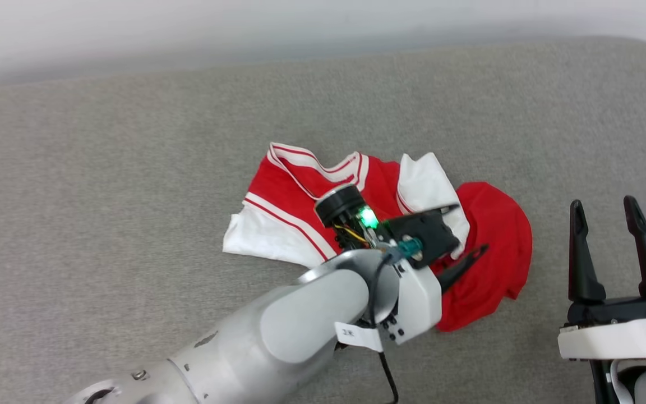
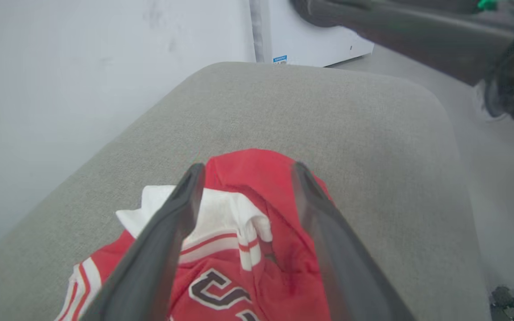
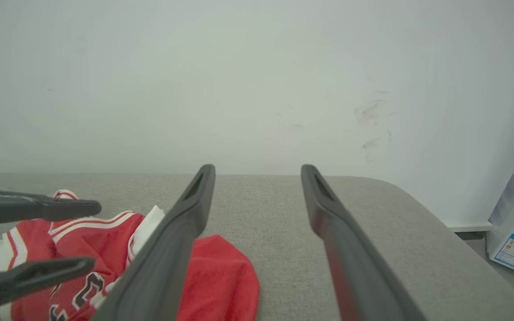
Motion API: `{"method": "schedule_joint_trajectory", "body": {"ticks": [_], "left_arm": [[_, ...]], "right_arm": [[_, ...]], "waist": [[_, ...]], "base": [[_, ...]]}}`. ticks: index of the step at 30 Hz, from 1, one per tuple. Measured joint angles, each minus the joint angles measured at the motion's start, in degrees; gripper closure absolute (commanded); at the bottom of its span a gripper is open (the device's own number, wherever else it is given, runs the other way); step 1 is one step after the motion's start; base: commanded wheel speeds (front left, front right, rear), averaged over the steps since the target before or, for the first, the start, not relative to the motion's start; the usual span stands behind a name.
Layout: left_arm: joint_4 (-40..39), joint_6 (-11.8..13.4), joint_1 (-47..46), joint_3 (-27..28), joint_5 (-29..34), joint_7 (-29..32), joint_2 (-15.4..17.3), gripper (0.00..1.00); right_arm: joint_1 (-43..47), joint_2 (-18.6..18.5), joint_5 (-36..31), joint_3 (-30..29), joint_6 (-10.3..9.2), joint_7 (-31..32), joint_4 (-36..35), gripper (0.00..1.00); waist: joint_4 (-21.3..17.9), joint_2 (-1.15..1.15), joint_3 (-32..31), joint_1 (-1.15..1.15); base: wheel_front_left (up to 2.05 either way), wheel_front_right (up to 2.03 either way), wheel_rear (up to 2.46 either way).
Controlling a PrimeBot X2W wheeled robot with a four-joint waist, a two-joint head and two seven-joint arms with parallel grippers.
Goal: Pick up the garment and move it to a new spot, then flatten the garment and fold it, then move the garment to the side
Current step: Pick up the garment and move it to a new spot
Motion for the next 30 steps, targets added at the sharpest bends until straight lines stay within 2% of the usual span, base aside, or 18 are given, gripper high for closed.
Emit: {"method": "schedule_joint_trajectory", "body": {"ticks": [3,8,12,16,23,30], "left_arm": [[-0.58,3.12,0.62,2.48,-0.43,-3.96,0.62,0.0],[-1.79,9.72,3.14,7.75,-0.59,-7.97,4.11,0.0],[-4.74,15.16,6.94,13.14,-0.09,-8.83,7.26,0.0],[-11.01,20.0,12.15,20.45,2.58,-8.88,10.53,0.0],[-18.11,22.59,24.54,31.7,6.47,-9.01,13.28,0.0],[-22.67,23.35,35.54,42.28,11.29,-9.01,12.47,0.0]], "right_arm": [[1.16,0.0,-0.02,0.03,0.0,-0.01,0.27,0.0],[2.31,0.0,-0.18,0.04,0.0,-0.01,0.63,0.0],[3.41,0.0,-0.19,-0.11,0.0,-0.01,0.76,0.0],[4.35,0.0,-0.26,-0.36,0.0,-0.01,0.87,0.0],[5.43,0.01,0.07,-0.33,0.0,0.0,1.37,0.0],[6.48,0.01,1.14,-0.08,0.0,-0.01,2.1,0.0]], "waist": [[1.06,0.0,-1.81,0.0],[2.78,0.0,-4.13,0.0],[3.8,0.0,-5.47,0.0],[4.81,0.0,-6.45,0.0],[6.18,0.0,-8.2,0.0],[6.84,0.0,-9.81,0.0]], "base": [[0.0,0.0,0.0],[0.0,0.0,0.0],[0.0,0.0,0.0],[0.0,0.0,0.0],[0.0,0.0,0.0],[0.0,0.0,0.0]]}}
